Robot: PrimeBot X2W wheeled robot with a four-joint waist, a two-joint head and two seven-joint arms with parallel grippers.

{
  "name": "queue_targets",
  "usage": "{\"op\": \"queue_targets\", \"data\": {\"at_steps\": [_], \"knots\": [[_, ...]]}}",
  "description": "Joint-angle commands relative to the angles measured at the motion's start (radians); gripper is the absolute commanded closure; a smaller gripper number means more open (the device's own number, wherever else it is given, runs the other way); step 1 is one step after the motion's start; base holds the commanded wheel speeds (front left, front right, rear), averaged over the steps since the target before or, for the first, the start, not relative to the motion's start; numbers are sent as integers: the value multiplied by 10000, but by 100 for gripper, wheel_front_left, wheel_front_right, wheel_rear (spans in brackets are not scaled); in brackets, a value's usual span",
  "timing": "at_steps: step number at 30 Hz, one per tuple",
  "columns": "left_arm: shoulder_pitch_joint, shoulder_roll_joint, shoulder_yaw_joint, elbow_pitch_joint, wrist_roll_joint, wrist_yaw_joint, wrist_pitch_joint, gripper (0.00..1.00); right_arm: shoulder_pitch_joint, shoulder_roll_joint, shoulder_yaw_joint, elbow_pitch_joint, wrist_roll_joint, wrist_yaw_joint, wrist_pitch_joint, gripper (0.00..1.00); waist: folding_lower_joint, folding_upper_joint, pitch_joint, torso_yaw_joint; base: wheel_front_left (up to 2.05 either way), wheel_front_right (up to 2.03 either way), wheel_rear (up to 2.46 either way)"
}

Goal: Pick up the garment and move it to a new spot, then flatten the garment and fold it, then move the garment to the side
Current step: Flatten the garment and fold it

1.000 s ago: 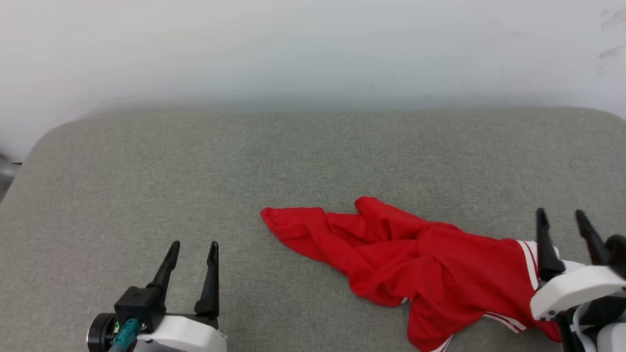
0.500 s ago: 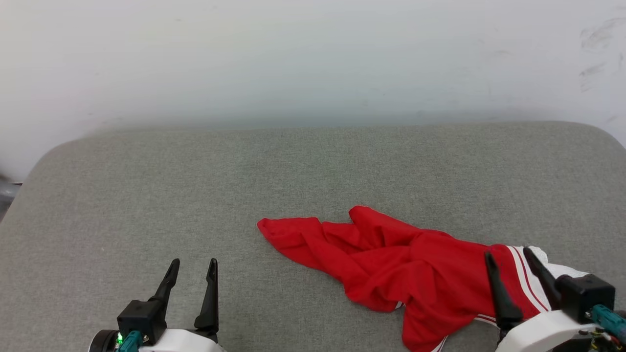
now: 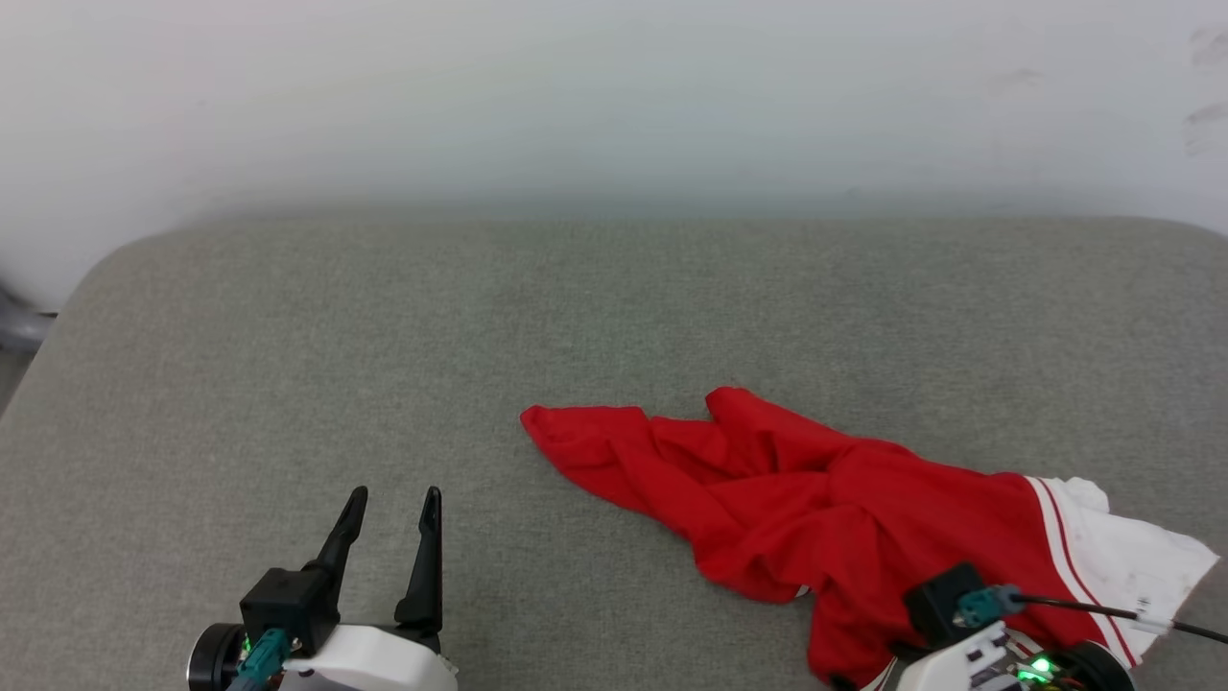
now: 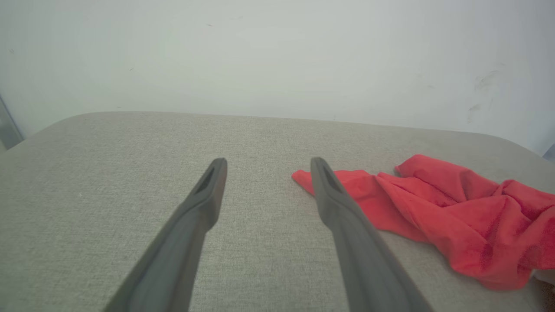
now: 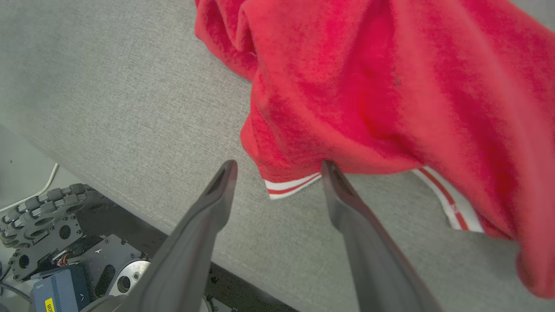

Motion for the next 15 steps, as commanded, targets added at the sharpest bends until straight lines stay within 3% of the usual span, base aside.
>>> {"op": "queue_targets", "data": {"at_steps": [1,8,13,14,15], "knots": [[-157,24,-11,-29,-34,3,-33,0,-266,-106,215,155,30,-7,48,0,0,-1,225,158,0,0,0],[-621,0,-73,-10,-160,-75,-75,0,-1348,-157,846,1803,136,-7,-299,0,0,-1,969,487,0,0,0],[-840,10,-22,55,-171,-82,-95,0,-1510,94,975,3149,248,-7,18,0,0,-1,1256,572,0,0,0],[-860,10,-5,42,-174,-87,-97,0,-1499,145,1027,3347,345,-7,101,44,0,-1,1287,577,0,0,0],[-864,6,21,44,-183,-91,-96,0,-1517,229,1082,3420,436,-5,76,64,0,-1,1309,573,0,0,0]]}}
